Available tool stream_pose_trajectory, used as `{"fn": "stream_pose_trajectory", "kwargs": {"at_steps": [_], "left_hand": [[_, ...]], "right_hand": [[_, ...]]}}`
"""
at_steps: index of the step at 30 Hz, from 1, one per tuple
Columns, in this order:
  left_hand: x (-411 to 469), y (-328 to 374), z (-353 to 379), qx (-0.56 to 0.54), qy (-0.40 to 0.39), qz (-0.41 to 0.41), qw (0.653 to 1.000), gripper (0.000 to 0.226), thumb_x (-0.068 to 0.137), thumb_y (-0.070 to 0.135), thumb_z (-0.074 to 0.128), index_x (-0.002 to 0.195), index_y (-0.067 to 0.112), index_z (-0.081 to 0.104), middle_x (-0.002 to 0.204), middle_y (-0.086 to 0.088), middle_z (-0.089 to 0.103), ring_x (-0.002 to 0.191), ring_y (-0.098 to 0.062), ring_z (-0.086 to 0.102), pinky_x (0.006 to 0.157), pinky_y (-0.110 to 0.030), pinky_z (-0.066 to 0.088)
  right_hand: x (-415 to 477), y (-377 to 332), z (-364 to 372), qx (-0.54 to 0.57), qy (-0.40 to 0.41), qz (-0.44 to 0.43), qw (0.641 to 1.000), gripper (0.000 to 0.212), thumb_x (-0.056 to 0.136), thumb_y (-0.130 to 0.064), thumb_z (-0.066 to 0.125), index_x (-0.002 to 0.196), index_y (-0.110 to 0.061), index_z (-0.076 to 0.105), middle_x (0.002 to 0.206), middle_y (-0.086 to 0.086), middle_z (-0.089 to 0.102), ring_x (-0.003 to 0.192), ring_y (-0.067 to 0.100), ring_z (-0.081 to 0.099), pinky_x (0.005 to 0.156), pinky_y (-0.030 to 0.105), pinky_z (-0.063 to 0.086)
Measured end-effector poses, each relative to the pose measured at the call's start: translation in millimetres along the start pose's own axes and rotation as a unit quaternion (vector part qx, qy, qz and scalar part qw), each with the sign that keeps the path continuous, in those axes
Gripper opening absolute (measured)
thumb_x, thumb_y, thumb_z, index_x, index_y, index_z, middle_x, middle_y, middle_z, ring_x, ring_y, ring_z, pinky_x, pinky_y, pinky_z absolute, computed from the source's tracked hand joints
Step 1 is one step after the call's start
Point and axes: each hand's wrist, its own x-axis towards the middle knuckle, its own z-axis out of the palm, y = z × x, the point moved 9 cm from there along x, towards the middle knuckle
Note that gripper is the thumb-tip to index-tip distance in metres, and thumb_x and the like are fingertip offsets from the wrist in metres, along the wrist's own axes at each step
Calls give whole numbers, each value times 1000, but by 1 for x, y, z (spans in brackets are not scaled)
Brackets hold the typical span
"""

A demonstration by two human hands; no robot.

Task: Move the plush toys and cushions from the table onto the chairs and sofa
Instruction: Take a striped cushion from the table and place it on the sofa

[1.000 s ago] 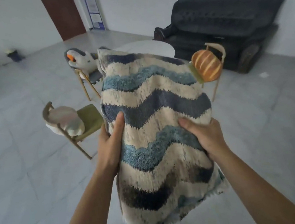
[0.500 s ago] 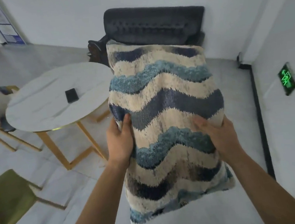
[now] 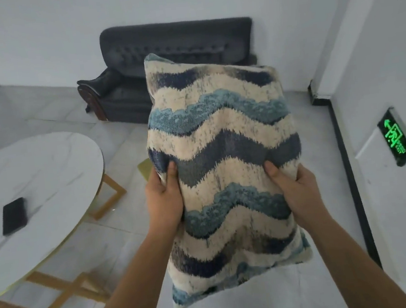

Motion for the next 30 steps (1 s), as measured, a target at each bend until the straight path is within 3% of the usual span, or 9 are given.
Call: {"fn": "stream_pose_trajectory", "kwargs": {"at_steps": [3,7,13,18,22,24,26,28,30], "left_hand": [[64,-1,25,-2,28,-2,1000,23,106,29,50,120,15,62,101,6,71,80,10,64,66,-5,45],[154,-31,69,-14,60,-19,998,30,105,36,50,121,14,63,103,-8,73,95,-23,68,71,-19,48],[304,-66,163,-63,56,-56,995,20,106,32,51,119,27,64,99,21,70,89,14,64,78,-15,53],[431,-49,259,-51,-3,-89,995,27,105,37,51,110,14,64,94,1,68,82,-9,63,65,-2,43],[510,-43,335,-36,-44,-84,995,16,102,46,54,90,35,57,104,-5,68,98,-19,65,92,-40,53],[555,-50,376,-27,-52,-72,996,18,102,45,54,91,32,59,92,-11,68,93,-29,68,81,-40,55],[597,-58,415,-26,-57,-71,995,28,104,39,53,94,15,63,78,-23,61,78,-36,63,60,-22,48],[638,-71,448,-19,-42,-91,995,35,106,34,51,99,2,62,65,-17,54,65,-35,54,51,-14,40],[678,-86,476,-16,-32,-117,992,27,106,34,49,101,11,62,65,2,64,68,-23,64,60,-24,50]], "right_hand": [[80,-11,24,-15,-26,11,999,80,52,-63,84,112,-13,68,102,-2,79,94,20,76,89,50,61],[193,-8,48,-30,-40,14,999,85,47,-59,87,115,-12,67,102,-1,79,94,21,76,87,50,62],[358,-18,90,-50,-53,19,997,45,62,-47,82,100,-27,71,88,-16,80,83,9,77,79,34,60],[481,-50,86,-51,-3,29,998,39,64,-45,81,94,-24,69,81,-14,79,76,10,77,69,30,58],[571,-56,66,-31,44,44,998,46,58,-43,84,97,-24,70,88,-7,80,77,11,77,71,32,59],[626,-53,61,-26,53,43,997,47,57,-40,85,98,-24,70,88,-8,80,78,12,77,69,31,60],[684,-47,63,-21,45,39,998,46,58,-35,84,100,-24,69,88,-10,79,77,11,77,66,29,61],[747,-39,71,-23,29,39,999,45,59,-32,84,101,-24,69,87,-12,80,77,9,77,67,30,61],[811,-33,82,-32,5,39,999,43,60,-30,85,100,-25,70,88,-13,80,79,8,77,70,30,61]]}}
